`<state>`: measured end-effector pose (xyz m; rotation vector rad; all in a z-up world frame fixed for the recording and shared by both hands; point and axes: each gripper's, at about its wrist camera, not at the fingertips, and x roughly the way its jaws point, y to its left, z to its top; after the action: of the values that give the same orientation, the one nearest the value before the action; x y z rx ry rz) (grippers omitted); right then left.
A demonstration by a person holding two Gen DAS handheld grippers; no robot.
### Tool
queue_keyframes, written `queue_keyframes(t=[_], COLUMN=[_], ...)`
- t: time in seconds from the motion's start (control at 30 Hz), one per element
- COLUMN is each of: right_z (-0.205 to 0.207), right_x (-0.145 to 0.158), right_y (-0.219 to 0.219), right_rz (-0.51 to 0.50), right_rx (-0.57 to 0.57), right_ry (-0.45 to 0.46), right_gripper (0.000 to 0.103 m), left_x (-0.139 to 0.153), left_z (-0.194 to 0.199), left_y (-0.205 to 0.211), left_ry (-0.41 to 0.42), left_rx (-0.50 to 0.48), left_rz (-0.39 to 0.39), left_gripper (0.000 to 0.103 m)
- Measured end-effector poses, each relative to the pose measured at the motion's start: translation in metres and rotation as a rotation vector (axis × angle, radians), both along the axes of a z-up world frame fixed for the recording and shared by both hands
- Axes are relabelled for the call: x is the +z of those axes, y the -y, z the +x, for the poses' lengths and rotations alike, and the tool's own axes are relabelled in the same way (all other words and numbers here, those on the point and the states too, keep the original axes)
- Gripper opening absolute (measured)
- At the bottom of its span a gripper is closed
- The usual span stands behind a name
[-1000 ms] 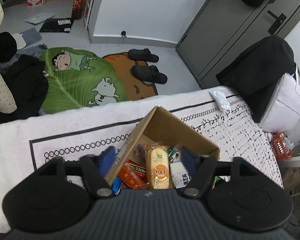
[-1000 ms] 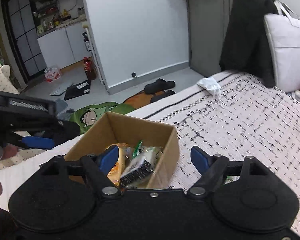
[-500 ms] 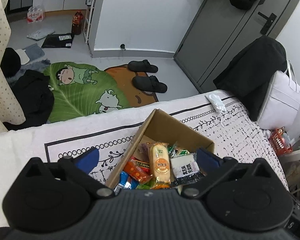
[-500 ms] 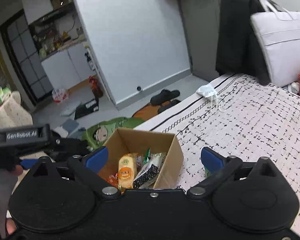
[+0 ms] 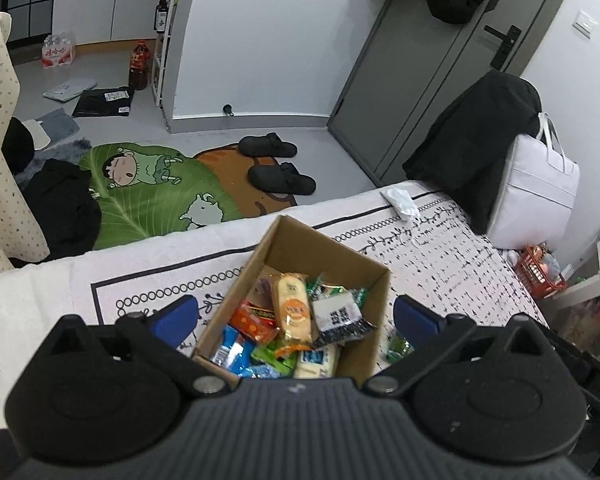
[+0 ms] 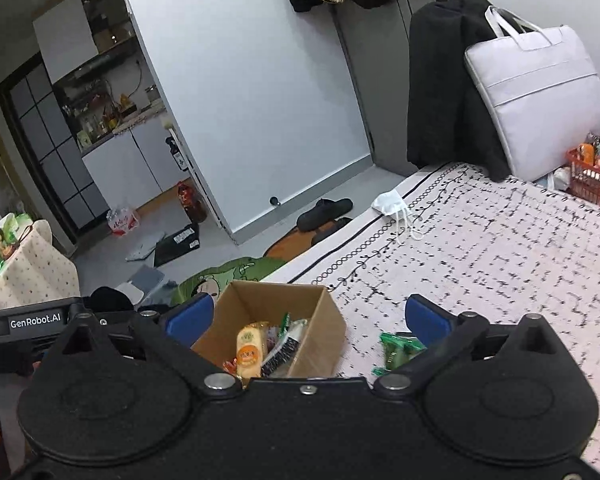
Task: Organize snacks
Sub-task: 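Move both tools back toward the green candies on the bed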
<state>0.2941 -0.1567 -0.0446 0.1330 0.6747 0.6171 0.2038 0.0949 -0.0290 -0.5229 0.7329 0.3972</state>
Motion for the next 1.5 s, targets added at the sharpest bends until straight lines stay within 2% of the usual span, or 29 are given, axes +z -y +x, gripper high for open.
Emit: queue_keyframes(t=[0.1,0.33,0.7,1.03,1.27,1.5], right_z=[-0.004,-0.001,0.016,0.028,0.039,0.059], right_x=[0.004,0.002,-0.002,-0.015,-0.027,-0.052], right_y=[0.012,0.045,0.104,0.120,0.124,0.124], right_rz=[-0.008,-0.009,0.058,0.083,0.094,0.131], right_rx=[0.000,-0.041,-0.164,-0.201,-0.204,-0.204], right_ry=[0.004,-0.051,-0.106,-0.133,-0.169,-0.262], right_gripper=[0.103,0.103,0.103,0.102,0.096,0.082], left_x=[0.004,0.010,0.009,0.000,-0.015,-0.039], left_z=[-0.001,0.004,0.026,0.050,0.071,0.095], left_y=[0.013,0.046,0.085,0.114,0.130,0.142], left_ry=[0.001,0.019,-0.002,0.014,0.008,-0.030], left_rx=[-0.012,-0.049,-0.092,-0.154,-0.199,-0.253], left_rz=[0.024,0.028,0.018,0.043,0.033,-0.002], left_gripper=[0.103,0.103,0.103,0.102,0.095,0.076])
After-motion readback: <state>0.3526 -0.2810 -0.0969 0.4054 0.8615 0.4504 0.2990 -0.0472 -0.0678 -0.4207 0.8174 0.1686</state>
